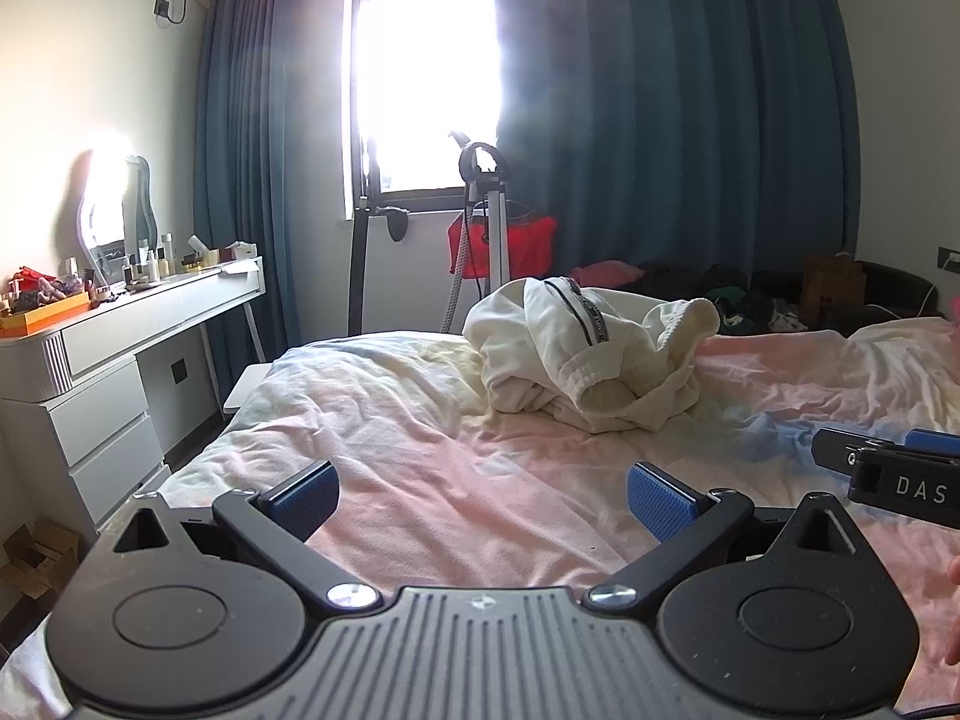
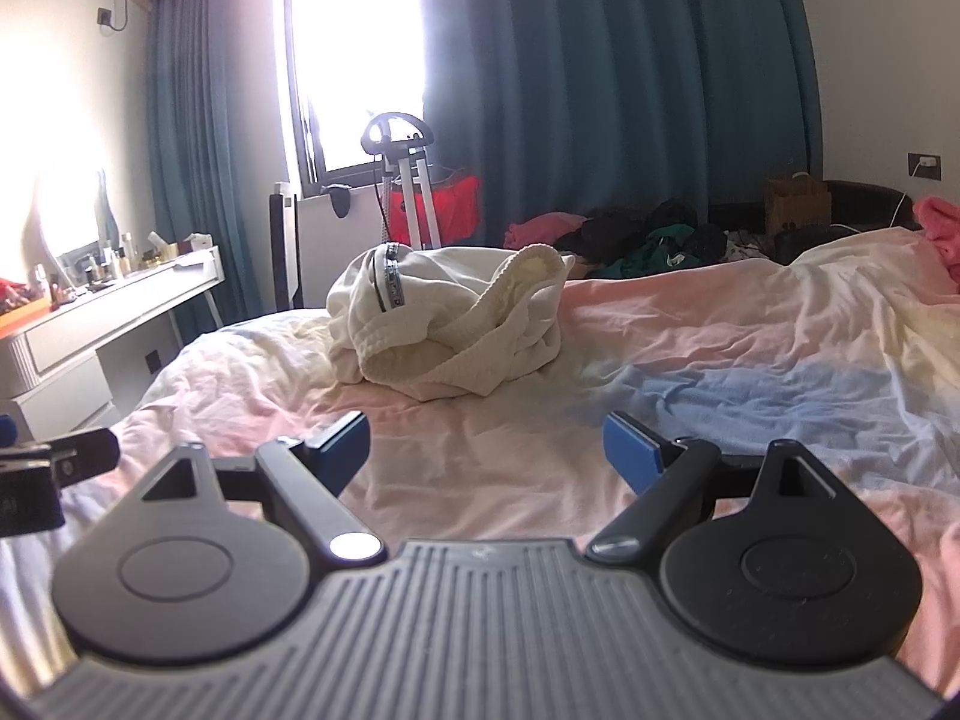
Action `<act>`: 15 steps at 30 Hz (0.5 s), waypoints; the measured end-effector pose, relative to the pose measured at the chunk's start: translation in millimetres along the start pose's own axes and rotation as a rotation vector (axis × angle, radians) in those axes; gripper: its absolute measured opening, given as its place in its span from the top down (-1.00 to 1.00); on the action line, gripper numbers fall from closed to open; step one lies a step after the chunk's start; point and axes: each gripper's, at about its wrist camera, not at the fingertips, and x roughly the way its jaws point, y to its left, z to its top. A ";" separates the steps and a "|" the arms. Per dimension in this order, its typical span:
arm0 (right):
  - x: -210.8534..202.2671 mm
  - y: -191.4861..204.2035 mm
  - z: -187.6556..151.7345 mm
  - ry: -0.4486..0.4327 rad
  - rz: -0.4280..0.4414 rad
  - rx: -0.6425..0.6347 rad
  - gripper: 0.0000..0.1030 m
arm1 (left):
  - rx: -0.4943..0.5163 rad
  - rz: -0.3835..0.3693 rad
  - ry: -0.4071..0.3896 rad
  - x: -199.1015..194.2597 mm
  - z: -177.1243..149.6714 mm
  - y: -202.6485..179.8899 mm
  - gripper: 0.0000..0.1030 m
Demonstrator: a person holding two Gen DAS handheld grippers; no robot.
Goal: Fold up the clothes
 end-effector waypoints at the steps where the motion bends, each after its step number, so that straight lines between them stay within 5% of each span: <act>1: -0.1 0.4 0.0 -0.001 -0.001 -0.003 -0.67 | -0.003 -0.001 0.003 0.7 -0.5 0.5 -0.99; 15: 1.4 -4.4 1.3 0.003 0.024 0.029 -0.67 | -0.042 -0.014 -0.026 3.9 3.4 8.8 -0.99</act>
